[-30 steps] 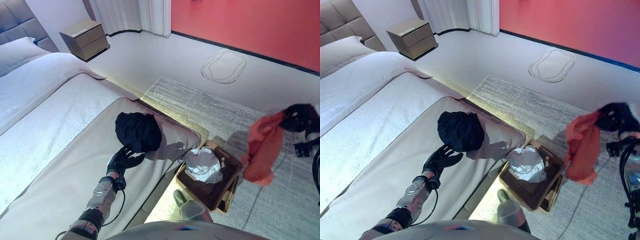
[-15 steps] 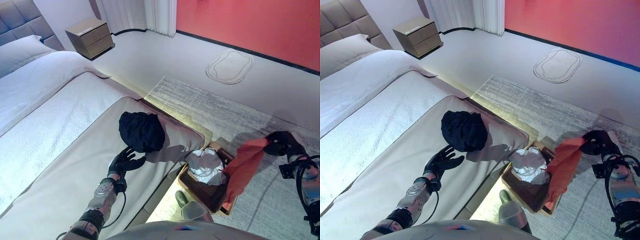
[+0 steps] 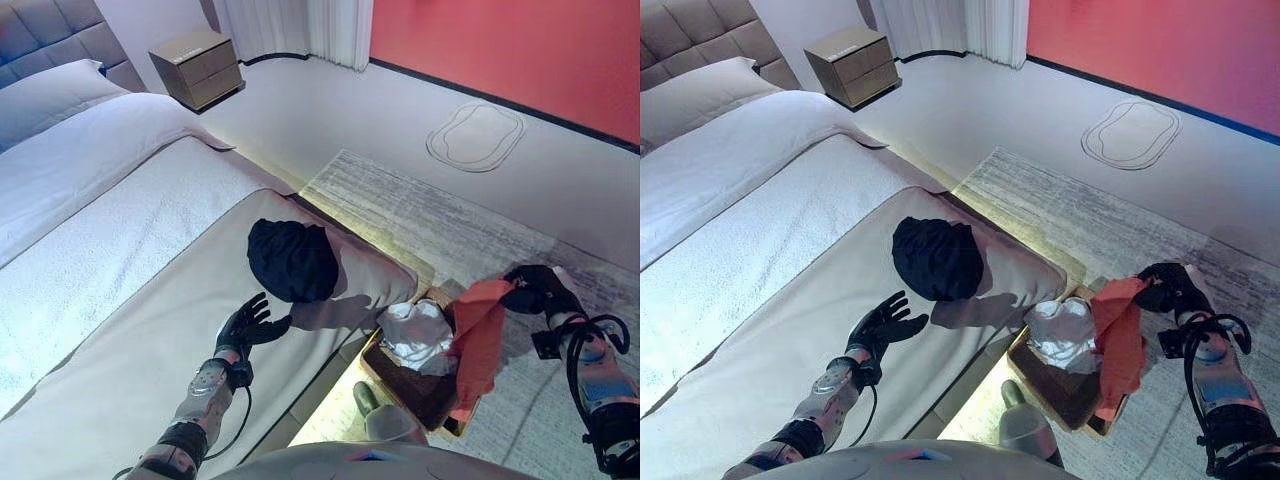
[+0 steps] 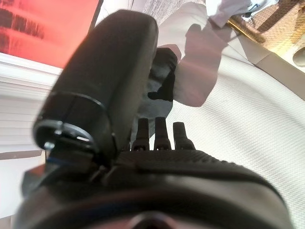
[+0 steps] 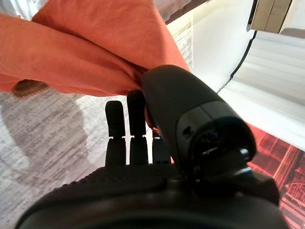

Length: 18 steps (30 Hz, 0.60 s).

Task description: Pick up the clothes from the bed and place them into the basket

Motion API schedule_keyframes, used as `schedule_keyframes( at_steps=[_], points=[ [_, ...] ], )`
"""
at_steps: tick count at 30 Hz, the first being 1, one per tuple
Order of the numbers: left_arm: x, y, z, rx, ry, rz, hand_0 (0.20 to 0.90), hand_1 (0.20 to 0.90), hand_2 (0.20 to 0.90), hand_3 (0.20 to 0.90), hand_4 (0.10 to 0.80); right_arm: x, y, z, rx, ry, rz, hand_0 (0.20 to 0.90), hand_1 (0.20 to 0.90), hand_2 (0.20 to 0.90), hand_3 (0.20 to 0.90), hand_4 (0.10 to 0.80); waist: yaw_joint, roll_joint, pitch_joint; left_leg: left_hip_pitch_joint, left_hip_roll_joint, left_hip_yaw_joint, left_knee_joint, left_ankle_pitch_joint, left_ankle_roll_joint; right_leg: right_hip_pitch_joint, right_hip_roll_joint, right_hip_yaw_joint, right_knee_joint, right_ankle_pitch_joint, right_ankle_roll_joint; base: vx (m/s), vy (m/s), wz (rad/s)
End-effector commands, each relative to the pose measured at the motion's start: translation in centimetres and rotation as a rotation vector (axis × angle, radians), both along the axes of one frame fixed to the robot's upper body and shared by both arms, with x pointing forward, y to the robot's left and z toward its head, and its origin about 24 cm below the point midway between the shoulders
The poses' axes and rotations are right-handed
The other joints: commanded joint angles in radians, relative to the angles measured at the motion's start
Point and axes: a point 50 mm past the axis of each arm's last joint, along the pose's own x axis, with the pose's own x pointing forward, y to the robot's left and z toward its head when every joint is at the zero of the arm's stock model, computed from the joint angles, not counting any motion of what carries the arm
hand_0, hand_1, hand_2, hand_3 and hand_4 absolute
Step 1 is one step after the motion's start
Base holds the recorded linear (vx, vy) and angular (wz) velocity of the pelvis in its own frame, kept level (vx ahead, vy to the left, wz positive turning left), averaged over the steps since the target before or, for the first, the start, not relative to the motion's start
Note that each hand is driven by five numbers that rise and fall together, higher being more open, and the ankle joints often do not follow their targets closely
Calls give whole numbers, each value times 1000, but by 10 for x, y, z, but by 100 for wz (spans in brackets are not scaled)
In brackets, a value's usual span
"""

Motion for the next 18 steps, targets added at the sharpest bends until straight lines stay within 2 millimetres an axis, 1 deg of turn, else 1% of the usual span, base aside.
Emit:
schedule_keyframes(
  at_steps=[1, 6, 7, 8, 9, 12, 18],
  points=[
    [25, 12, 22, 50, -139, -6, 900, 900, 900, 900, 800, 46, 13, 76, -65, -389, 95, 300, 300, 300, 200, 100, 21, -49, -23, 6, -6, -45, 24, -102, 36, 8, 0, -21, 47, -52, 22, 0, 0, 0],
    [26, 17, 23, 55, -137, 13, 900, 900, 900, 900, 800, 50, 25, 117, -91, -572, 134, 300, 300, 300, 200, 100, 18, -50, -25, 3, -7, -53, 14, -98, 36, 4, 3, -17, 48, -53, 23, 0, 0, 0],
    [25, 17, 22, 55, -135, 16, 900, 900, 900, 900, 800, 50, 26, 120, -91, -584, 138, 300, 300, 300, 200, 100, 17, -50, -26, 3, -7, -53, 13, -98, 36, 4, 2, -17, 47, -53, 23, 0, 0, 0],
    [24, 19, 21, 54, -130, 25, 900, 900, 900, 900, 800, 49, 29, 129, -96, -625, 152, 300, 300, 300, 200, 100, 13, -50, -29, 3, -7, -53, 12, -98, 36, 5, 3, -15, 46, -54, 23, 0, 0, 0],
    [23, 21, 20, 53, -126, 30, 900, 900, 900, 900, 800, 47, 30, 134, -102, -649, 160, 300, 300, 300, 200, 100, 11, -51, -32, 4, -8, -52, 12, -99, 37, 6, 4, -14, 46, -55, 23, 0, 0, 0],
    [19, 23, 17, 52, -118, 42, 900, 900, 900, 900, 800, 43, 30, 146, -127, -679, 181, 300, 300, 300, 200, 100, 4, -54, -39, 5, -7, -48, 12, -99, 36, 8, 5, -9, 46, -57, 23, 10, 3, 0],
    [15, 25, 14, 54, -108, 49, 900, 900, 900, 900, 800, 38, 28, 151, -141, -683, 182, 300, 300, 300, 200, 100, -1, -59, -46, 6, -6, -45, 13, -99, 37, 10, 8, -3, 47, -59, 23, 5, 1, 0]
  ],
)
